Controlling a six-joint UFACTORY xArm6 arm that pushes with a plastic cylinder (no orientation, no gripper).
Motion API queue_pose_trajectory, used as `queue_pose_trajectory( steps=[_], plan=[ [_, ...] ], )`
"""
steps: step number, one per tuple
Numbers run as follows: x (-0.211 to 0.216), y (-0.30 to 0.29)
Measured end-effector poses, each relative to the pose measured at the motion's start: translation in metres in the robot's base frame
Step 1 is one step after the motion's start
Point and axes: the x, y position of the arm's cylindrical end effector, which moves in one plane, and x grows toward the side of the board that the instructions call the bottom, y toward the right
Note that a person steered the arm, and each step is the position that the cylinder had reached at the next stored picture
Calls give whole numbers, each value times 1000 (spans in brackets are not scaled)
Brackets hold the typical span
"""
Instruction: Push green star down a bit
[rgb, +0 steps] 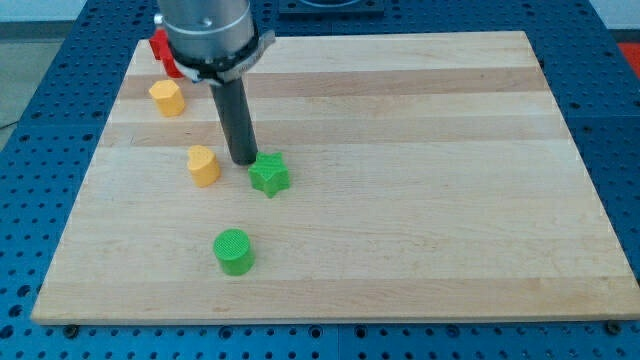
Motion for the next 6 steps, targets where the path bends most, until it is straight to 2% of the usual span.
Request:
queue_pose_trajectory(
  steps=[1,2,3,4,5,6],
  plan=[
    [4,22],
    [34,78],
    [56,98],
    [21,95],
    [-9,63],
    [31,62]
  ],
)
